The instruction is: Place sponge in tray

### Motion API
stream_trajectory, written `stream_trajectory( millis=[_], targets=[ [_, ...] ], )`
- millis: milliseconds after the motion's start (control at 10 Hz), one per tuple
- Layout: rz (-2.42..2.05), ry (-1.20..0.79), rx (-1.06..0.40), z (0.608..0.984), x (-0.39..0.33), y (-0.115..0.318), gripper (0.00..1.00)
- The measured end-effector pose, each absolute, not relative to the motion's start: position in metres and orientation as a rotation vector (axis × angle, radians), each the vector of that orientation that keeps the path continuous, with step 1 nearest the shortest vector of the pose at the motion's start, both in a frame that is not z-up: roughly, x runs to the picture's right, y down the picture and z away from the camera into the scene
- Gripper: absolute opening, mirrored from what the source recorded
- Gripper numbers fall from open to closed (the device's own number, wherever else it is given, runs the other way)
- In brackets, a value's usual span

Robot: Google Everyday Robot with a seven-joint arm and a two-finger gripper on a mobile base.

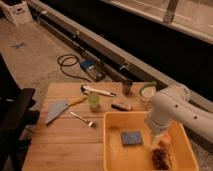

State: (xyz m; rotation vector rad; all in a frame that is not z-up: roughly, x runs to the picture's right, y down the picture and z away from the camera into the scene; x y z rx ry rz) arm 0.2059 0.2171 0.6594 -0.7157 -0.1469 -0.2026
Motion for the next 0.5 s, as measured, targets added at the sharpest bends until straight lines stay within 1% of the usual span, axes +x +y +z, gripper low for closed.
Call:
stream_trajectory(
  millis=[500],
  targets=[
    [-0.217, -0.133, -0.723, 0.6651, 0.1974, 0.2215, 0.65]
  ],
)
